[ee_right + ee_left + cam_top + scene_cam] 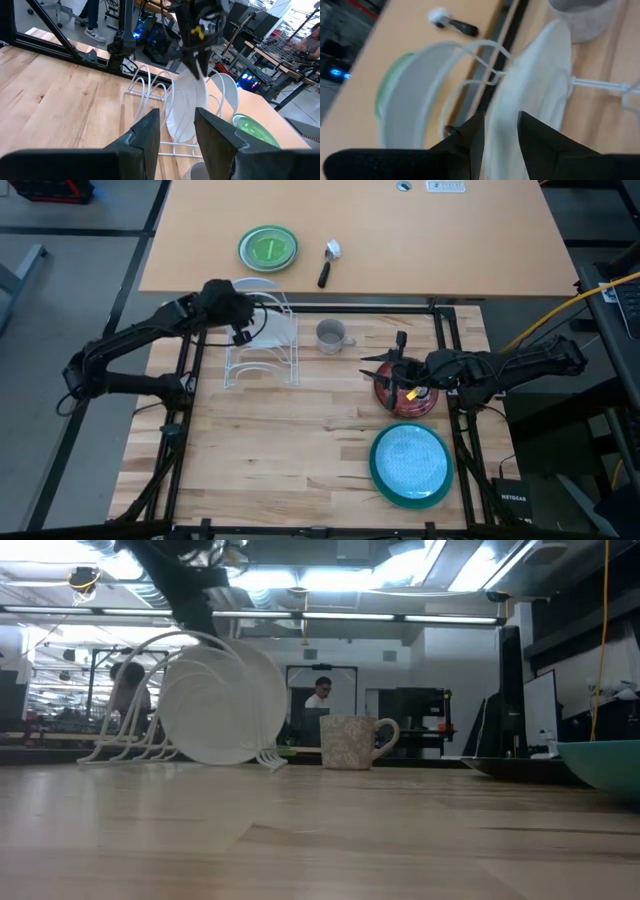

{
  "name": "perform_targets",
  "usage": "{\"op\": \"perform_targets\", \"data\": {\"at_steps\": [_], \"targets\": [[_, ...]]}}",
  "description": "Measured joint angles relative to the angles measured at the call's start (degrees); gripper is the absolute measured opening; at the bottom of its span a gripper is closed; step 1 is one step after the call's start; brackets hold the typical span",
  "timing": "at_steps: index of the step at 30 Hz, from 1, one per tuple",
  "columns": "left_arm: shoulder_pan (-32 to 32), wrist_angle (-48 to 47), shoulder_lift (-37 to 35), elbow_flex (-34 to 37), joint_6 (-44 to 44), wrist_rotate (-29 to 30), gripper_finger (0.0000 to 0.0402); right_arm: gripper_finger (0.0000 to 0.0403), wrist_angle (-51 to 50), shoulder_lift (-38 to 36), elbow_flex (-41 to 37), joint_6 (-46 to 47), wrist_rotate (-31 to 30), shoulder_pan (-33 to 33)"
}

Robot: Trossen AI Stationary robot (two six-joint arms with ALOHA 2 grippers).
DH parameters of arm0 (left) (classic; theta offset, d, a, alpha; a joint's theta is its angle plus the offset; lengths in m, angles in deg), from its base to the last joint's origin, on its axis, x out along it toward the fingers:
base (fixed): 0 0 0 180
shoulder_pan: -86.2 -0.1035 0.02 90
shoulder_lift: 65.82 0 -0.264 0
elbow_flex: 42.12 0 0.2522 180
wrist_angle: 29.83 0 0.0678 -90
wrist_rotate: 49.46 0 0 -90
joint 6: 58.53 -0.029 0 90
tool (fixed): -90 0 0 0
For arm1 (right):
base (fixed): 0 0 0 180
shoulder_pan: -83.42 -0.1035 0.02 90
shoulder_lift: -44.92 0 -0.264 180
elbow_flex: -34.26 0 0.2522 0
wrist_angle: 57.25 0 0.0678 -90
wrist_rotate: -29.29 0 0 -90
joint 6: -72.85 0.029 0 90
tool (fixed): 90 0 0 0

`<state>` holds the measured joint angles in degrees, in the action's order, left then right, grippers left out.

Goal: Sort dishes
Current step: Put the white plate into the dish rack, then put the red plate into the dish rack

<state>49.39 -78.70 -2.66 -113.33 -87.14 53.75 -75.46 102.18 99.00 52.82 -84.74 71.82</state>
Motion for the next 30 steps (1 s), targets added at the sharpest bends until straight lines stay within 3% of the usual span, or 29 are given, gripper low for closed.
{"op": "perform_targets", "data": {"at_steps": [8,14,23,30], "targets": [[0.02,0.86,-5.56,-0.04,1.68,0.37,0.0107,0.0127,0.02,0.02,0.00,0.00,0.00,0.00],[1.07,3.55,-9.30,-0.09,9.22,-0.04,0.0107,0.0127,0.04,0.02,-0.02,0.00,0.00,0.00],[8.15,9.75,-10.36,-0.13,24.69,-14.37,0.0107,0.0127,-0.02,0.00,-0.02,0.09,0.61,0.00],[18.91,14.57,-7.13,-0.13,29.98,-17.94,0.0107,0.0127,-0.26,0.00,-0.02,0.20,1.70,0.00]]}}
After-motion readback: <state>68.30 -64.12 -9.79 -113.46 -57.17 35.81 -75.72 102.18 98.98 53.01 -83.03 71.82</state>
